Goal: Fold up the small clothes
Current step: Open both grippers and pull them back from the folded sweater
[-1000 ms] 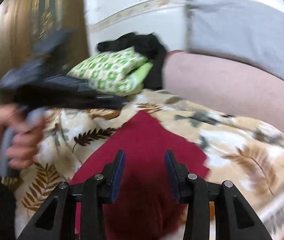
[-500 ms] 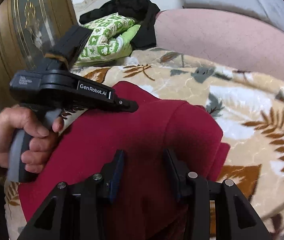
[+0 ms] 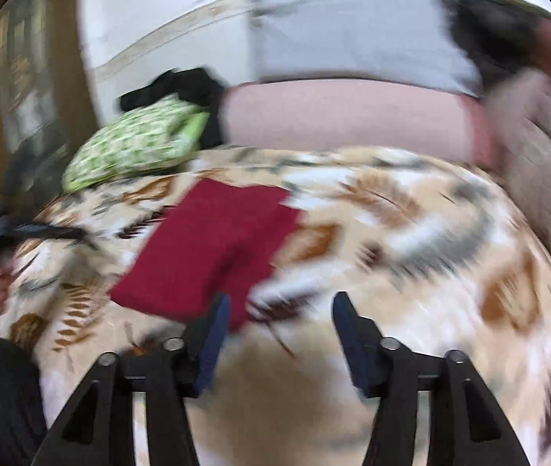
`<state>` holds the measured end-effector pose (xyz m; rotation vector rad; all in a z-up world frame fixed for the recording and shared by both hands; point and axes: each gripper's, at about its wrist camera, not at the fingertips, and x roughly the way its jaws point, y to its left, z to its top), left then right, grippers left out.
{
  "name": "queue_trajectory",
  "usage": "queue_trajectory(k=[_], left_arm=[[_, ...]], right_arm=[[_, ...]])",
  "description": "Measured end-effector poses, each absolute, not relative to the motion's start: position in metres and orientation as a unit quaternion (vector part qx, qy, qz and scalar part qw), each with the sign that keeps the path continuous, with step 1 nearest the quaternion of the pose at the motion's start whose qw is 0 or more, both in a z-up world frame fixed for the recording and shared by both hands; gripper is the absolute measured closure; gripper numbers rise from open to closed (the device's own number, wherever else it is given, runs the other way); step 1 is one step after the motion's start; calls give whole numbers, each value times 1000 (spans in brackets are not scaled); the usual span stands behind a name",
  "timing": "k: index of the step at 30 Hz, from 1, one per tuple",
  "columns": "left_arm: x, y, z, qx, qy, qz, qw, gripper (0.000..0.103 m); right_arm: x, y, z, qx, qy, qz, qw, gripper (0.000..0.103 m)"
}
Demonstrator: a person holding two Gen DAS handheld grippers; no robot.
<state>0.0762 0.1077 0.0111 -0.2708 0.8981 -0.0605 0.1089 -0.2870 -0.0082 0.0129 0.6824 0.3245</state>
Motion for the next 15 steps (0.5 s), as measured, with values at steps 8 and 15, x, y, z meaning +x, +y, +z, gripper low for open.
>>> queue_trajectory(k=[8,15], left_arm=[[50,43,7,-36,420,-18,906,63],[39,0,4,20,399,-34,916,63]], right_arm=[[99,-336,-28,3,417,33,909,39],[67,-316,-6,-1,356,103,929,39]])
